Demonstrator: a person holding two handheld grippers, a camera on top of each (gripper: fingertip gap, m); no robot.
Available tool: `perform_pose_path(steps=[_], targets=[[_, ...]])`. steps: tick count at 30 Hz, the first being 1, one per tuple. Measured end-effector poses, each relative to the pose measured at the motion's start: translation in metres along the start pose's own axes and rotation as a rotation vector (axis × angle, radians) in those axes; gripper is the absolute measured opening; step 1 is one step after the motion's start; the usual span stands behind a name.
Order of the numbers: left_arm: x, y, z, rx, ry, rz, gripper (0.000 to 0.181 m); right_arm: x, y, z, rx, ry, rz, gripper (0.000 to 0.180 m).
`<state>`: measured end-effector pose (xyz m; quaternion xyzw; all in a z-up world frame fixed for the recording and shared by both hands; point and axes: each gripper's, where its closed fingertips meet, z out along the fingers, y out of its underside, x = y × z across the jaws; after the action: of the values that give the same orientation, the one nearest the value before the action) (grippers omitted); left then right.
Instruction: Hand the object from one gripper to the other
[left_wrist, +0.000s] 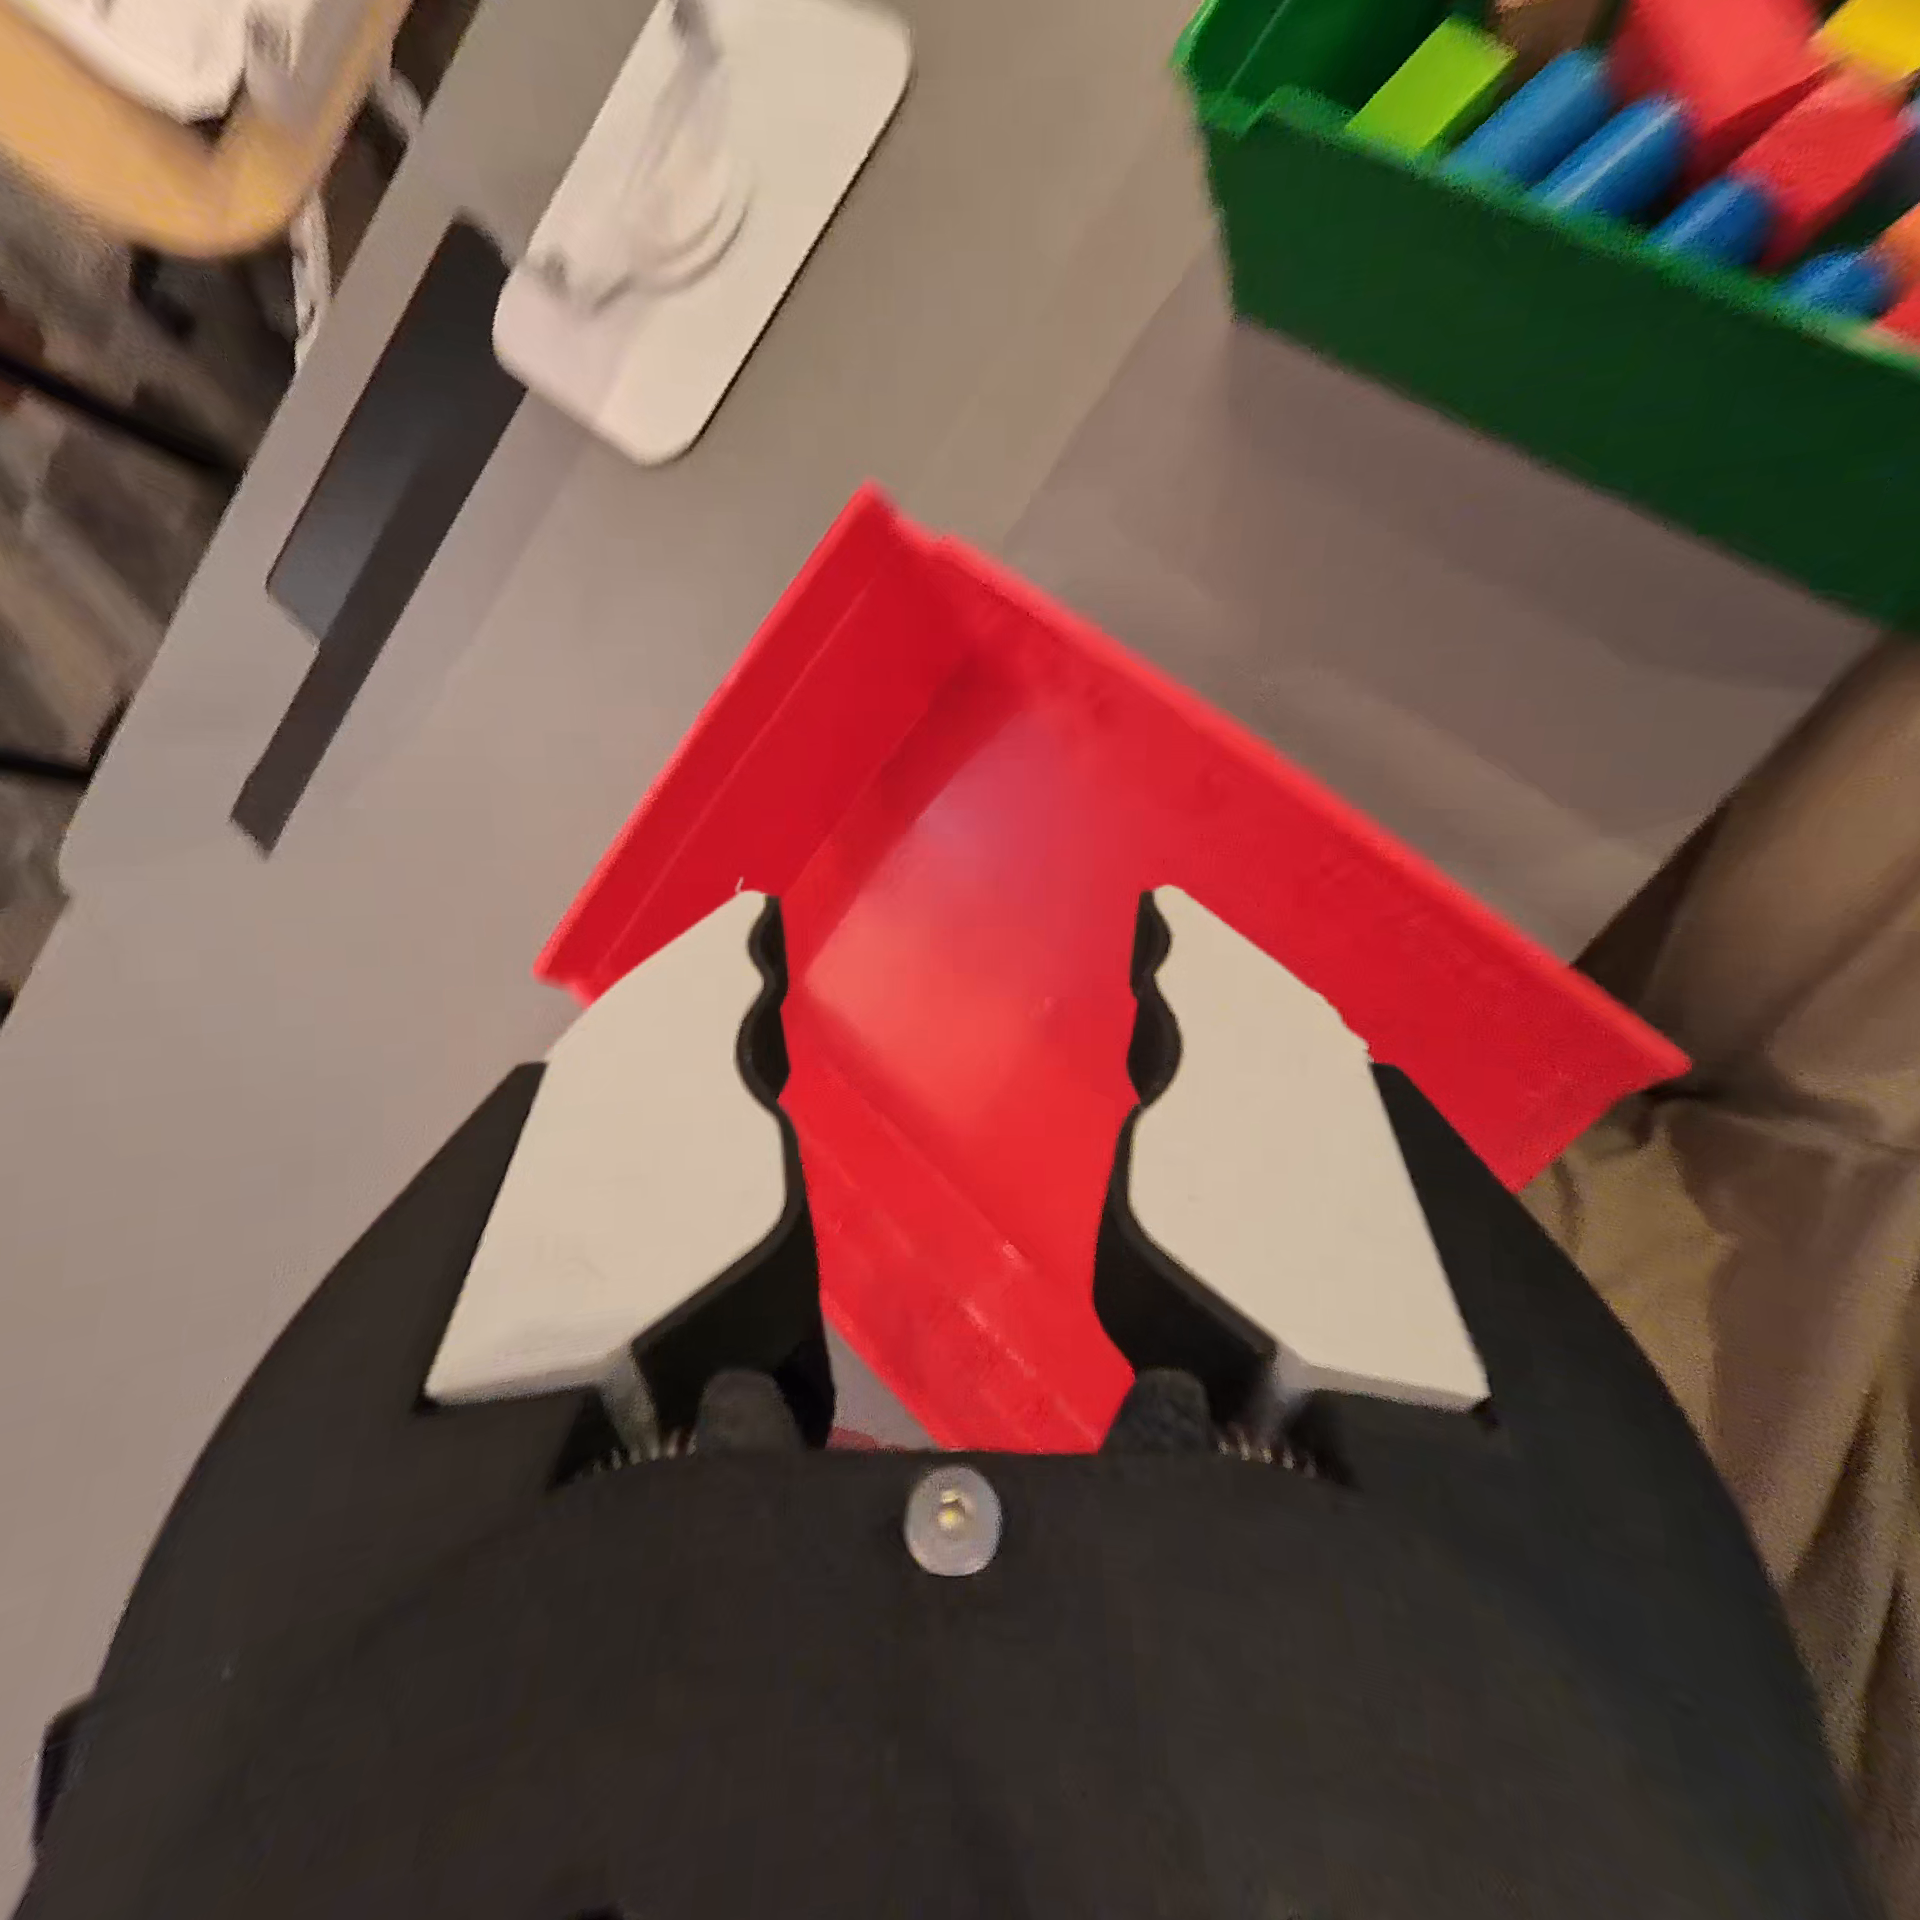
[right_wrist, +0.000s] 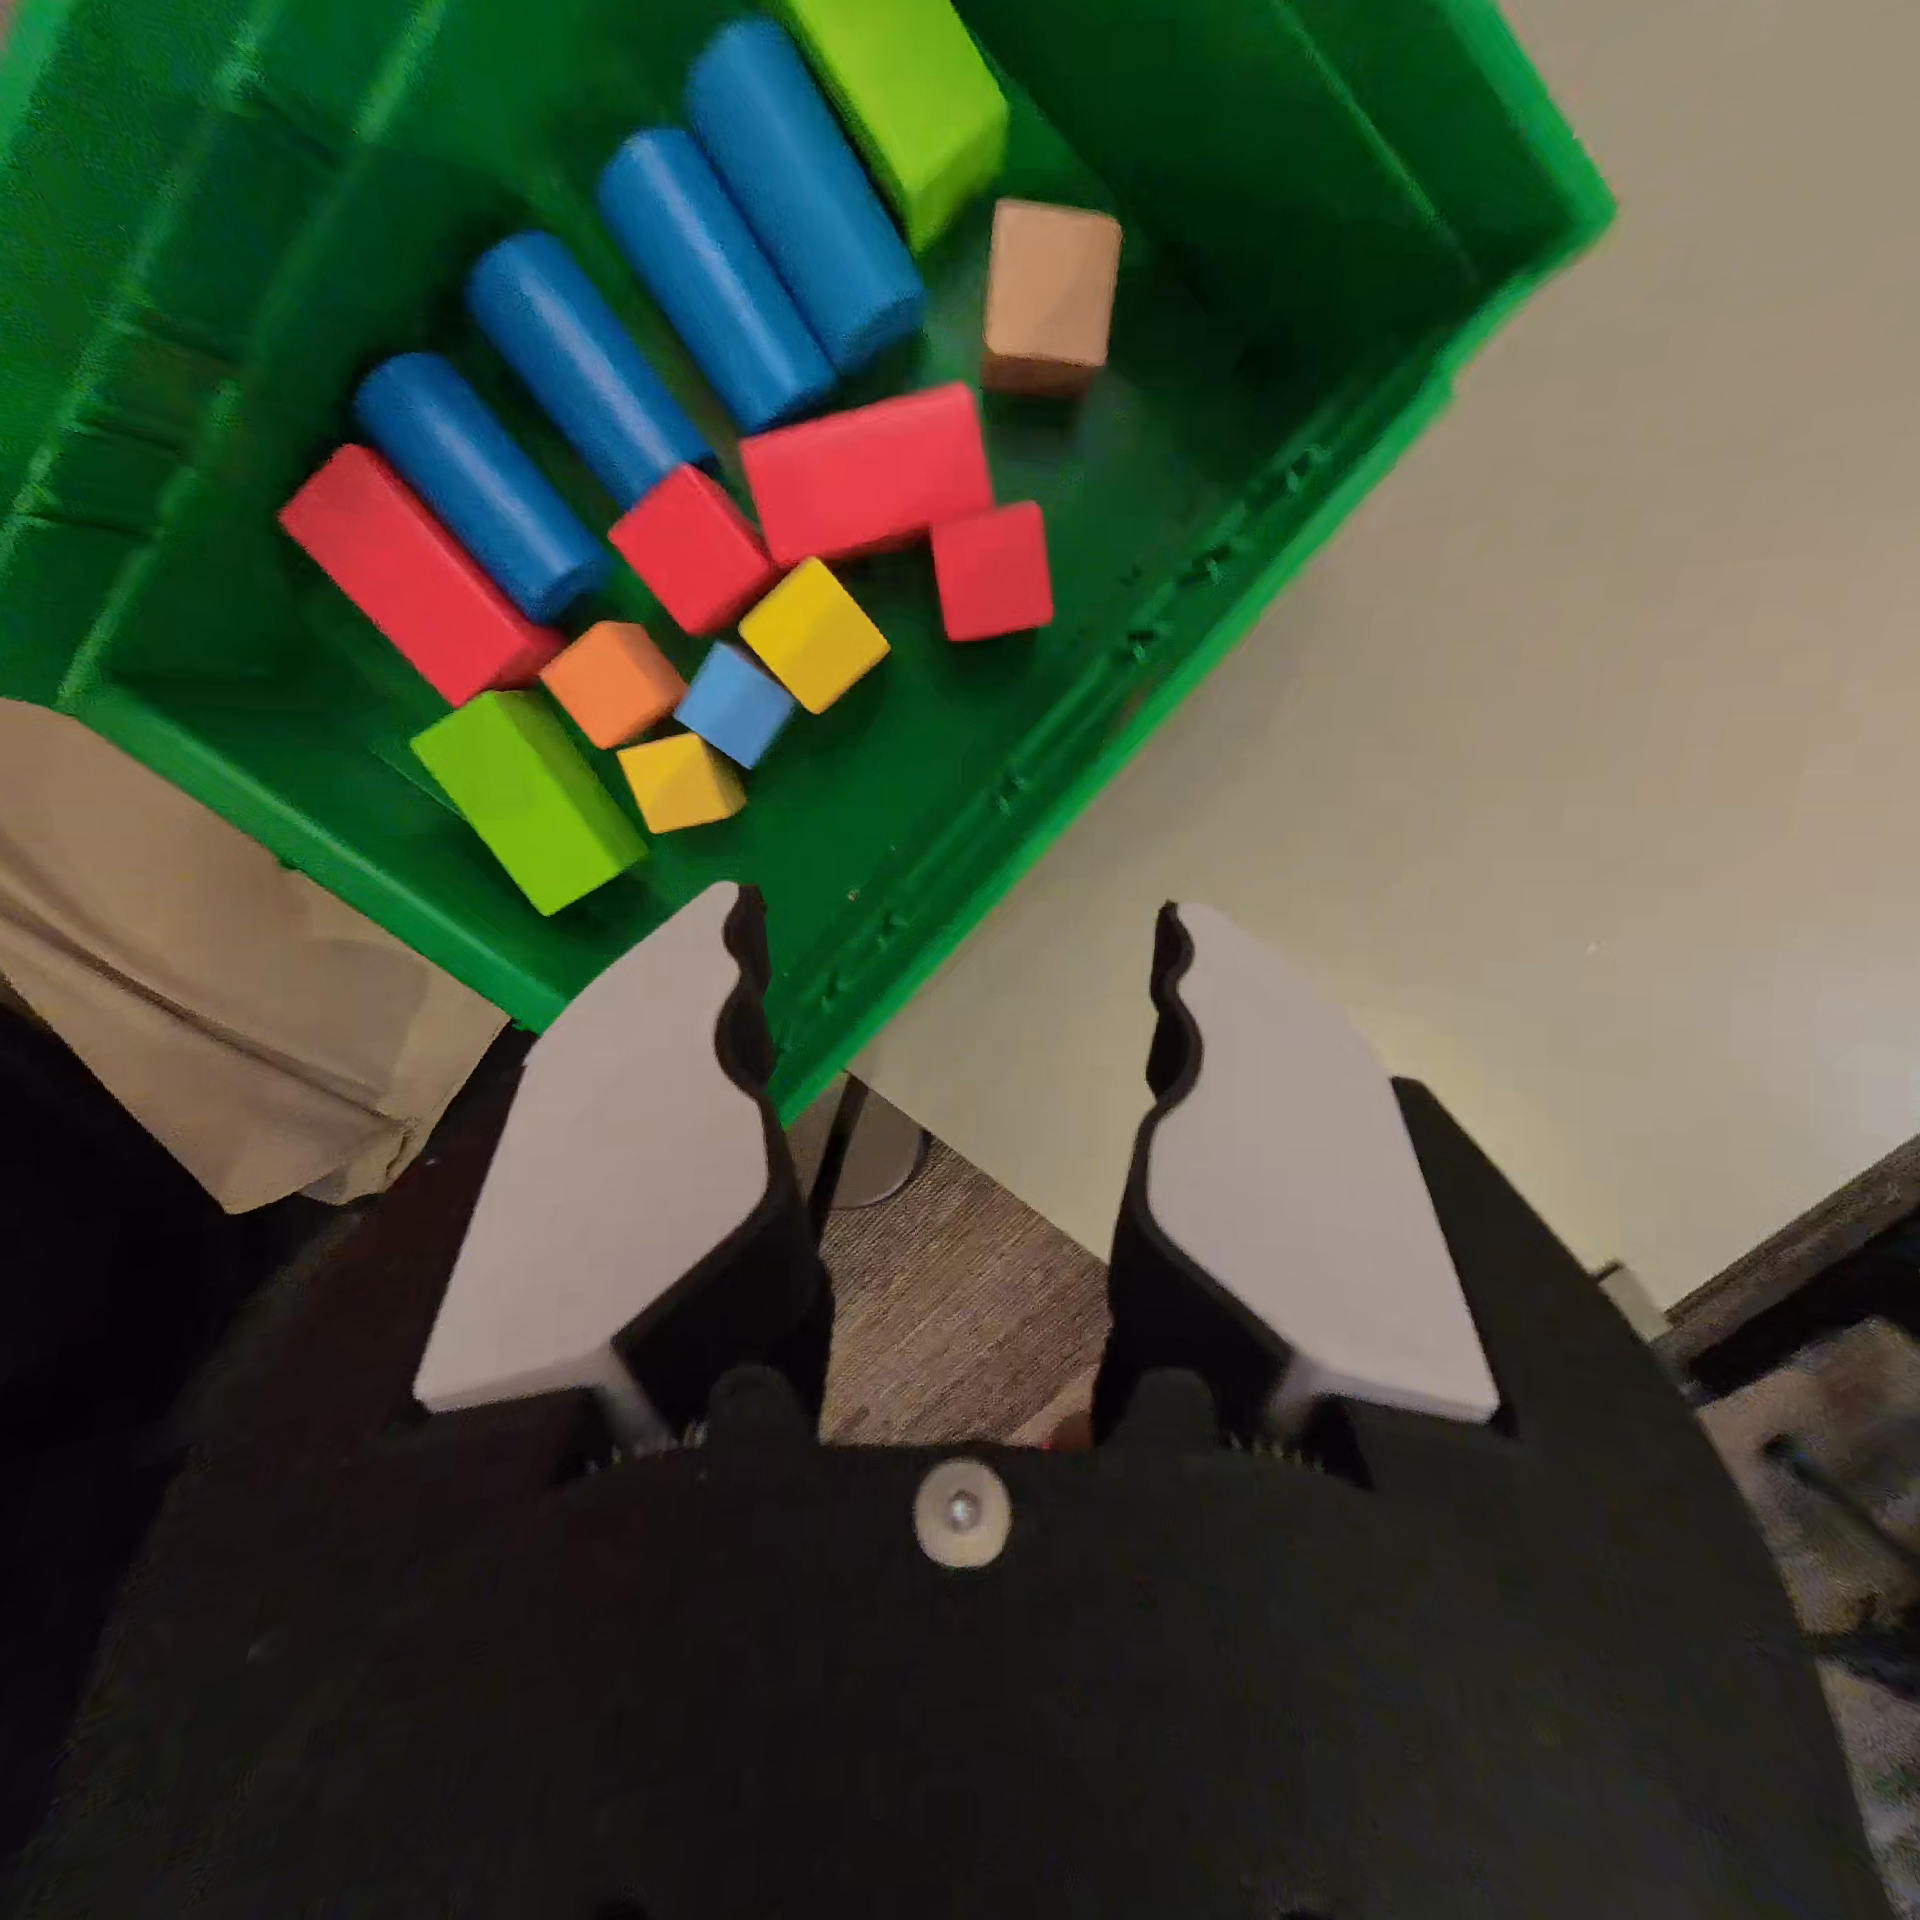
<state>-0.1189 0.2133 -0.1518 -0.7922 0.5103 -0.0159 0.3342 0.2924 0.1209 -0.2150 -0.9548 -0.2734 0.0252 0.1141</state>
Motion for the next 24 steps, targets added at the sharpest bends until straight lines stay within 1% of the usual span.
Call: perform_pose_path(steps=[4, 8, 12, 14, 15, 17, 22, 23, 24], targets=[[-0.035, 0.056, 0.02, -0.183, -0.036, -0.142, 0.076, 0.012, 0.016, 0.017, -0.045, -0.042, 0.068, 0.073], [-0.053, 0.111, 0.041, -0.351, -0.036, -0.255, 0.082, 0.012, 0.022, 0.033, -0.087, -0.082, 0.09, 0.071], [-0.067, 0.151, 0.054, -0.477, -0.077, -0.313, 0.084, 0.005, 0.021, 0.045, -0.104, -0.129, 0.083, 0.059], [-0.066, 0.171, 0.059, -0.564, -0.07, -0.321, 0.089, 0.004, 0.021, 0.051, -0.119, -0.143, 0.094, 0.054], [-0.066, 0.18, 0.061, -0.594, -0.069, -0.318, 0.088, 0.003, 0.022, 0.054, -0.128, -0.154, 0.099, 0.05], [-0.061, 0.19, 0.068, -0.609, -0.028, -0.354, 0.085, 0.0, 0.022, 0.059, -0.136, -0.174, 0.101, 0.046], [-0.045, 0.201, 0.083, -0.598, 0.103, -0.401, 0.056, -0.009, 0.017, 0.068, -0.125, -0.23, 0.103, 0.032], [-0.042, 0.2, 0.085, -0.583, 0.126, -0.414, 0.043, -0.009, 0.016, 0.07, -0.119, -0.232, 0.106, 0.032], [-0.041, 0.199, 0.085, -0.572, 0.14, -0.421, 0.025, -0.008, 0.015, 0.071, -0.115, -0.236, 0.118, 0.03]])
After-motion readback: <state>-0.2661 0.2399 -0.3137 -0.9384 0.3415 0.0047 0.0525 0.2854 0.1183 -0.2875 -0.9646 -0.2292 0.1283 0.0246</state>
